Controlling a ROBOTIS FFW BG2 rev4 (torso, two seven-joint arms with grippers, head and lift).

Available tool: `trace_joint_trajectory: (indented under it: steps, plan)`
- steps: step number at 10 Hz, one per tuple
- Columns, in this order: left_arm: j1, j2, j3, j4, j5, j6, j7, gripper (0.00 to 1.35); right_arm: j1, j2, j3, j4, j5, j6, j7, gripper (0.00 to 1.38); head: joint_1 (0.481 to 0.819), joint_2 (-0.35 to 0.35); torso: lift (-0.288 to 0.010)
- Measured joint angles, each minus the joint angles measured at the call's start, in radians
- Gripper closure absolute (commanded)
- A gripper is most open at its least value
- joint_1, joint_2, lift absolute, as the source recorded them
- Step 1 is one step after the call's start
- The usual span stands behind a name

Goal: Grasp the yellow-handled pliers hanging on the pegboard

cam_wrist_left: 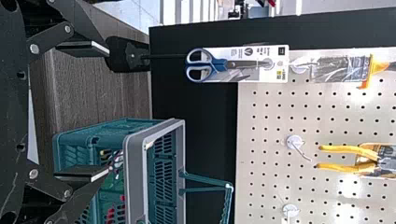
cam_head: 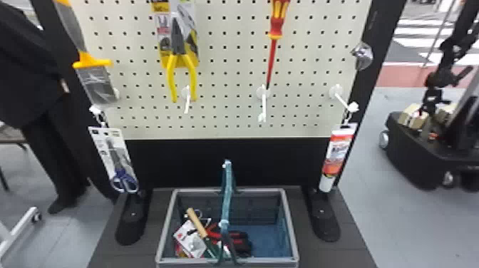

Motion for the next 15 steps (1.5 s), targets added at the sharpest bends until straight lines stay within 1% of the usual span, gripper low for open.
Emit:
trace_joint_trajectory:
  steps: [6, 7, 8, 9, 11, 12, 14, 15]
  plan:
    - [0.002, 0.0, -0.004, -0.007, 0.001, 0.007, 0.0, 0.38, 0.002, 0.003, 0.0, 0.001, 0.002, 0.002, 0.0, 0.12, 0.549, 0.0, -0.1]
    - [0.002, 0.0, -0.004, -0.018, 0.003, 0.017, -0.003, 0.38, 0.003, 0.003, 0.0, 0.001, 0.001, 0.002, 0.0, 0.12, 0.549, 0.0, -0.1]
    - [-0.003, 0.0, 0.003, -0.056, 0.008, 0.058, -0.024, 0.38, 0.004, 0.003, 0.0, 0.001, 0.001, 0.002, 0.0, 0.12, 0.549, 0.0, -0.1]
    - [-0.022, 0.0, 0.023, -0.129, 0.012, 0.138, -0.073, 0.38, 0.005, 0.003, 0.0, 0.001, 0.001, 0.002, 0.0, 0.12, 0.549, 0.0, -0.1]
    - [-0.118, 0.0, 0.074, -0.257, 0.017, 0.296, -0.185, 0.38, 0.008, 0.003, 0.0, 0.0, 0.0, 0.002, 0.0, 0.12, 0.549, 0.0, -0.1]
    - [-0.188, 0.0, 0.098, -0.296, 0.018, 0.383, -0.246, 0.38, 0.008, 0.003, 0.0, 0.0, 0.0, 0.004, 0.0, 0.12, 0.549, 0.0, -0.1]
    - [-0.373, 0.001, 0.141, -0.318, -0.002, 0.564, -0.397, 0.39, 0.006, 0.003, 0.0, -0.002, 0.001, 0.007, 0.0, 0.12, 0.549, 0.0, -0.1]
    - [-0.468, 0.013, 0.153, -0.322, -0.014, 0.635, -0.436, 0.39, 0.004, 0.003, 0.0, -0.002, 0.003, 0.011, 0.0, 0.12, 0.549, 0.0, -0.1]
